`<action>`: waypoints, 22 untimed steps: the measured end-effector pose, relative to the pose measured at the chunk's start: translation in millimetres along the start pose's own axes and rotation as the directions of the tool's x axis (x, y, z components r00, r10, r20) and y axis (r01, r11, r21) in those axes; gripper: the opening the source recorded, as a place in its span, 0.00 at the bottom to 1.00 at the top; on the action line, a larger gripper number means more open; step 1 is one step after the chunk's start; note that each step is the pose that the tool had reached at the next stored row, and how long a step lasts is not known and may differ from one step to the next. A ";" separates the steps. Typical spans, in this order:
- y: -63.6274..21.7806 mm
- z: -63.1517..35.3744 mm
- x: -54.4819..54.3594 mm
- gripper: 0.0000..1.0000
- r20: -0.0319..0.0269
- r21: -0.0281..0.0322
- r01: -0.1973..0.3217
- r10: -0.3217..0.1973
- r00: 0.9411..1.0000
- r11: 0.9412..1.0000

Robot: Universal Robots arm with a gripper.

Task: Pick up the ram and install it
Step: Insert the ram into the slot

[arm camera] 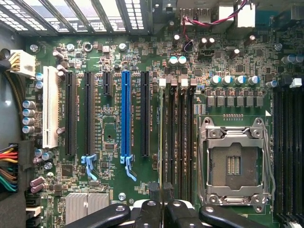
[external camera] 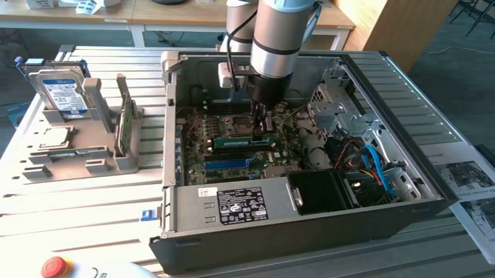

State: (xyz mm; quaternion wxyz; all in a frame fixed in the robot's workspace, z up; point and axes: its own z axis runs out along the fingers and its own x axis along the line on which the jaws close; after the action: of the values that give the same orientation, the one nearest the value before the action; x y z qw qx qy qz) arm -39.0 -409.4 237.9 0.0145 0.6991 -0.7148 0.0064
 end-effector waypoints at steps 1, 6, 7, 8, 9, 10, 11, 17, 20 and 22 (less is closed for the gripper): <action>-0.1 0.0 0.0 0.12 0.000 0.000 0.000 0.000 1.000 1.000; -0.1 0.0 0.0 0.12 0.000 -0.001 0.000 0.000 1.000 1.000; -0.1 0.0 0.0 0.12 0.000 -0.001 0.000 0.000 1.000 1.000; 0.0 -0.1 0.0 0.12 0.000 -0.002 0.000 0.000 1.000 1.000; 0.3 -0.1 0.0 0.12 0.000 -0.004 0.000 0.000 1.000 1.000; 0.7 0.0 0.0 0.12 0.000 -0.005 0.000 0.000 1.000 1.000; 1.0 0.0 0.0 0.12 0.000 -0.007 0.000 0.000 1.000 1.000; 1.6 0.2 -0.3 0.12 0.000 -0.010 0.000 0.000 1.000 1.000; 1.6 0.3 -0.9 0.12 0.000 -0.011 0.000 0.000 1.000 1.000; 1.6 0.4 -1.1 0.12 0.000 -0.011 0.000 0.000 1.000 1.000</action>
State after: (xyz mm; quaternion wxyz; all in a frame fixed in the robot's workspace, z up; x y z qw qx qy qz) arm -40.6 -408.3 237.5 0.0183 0.6991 -0.7148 0.0027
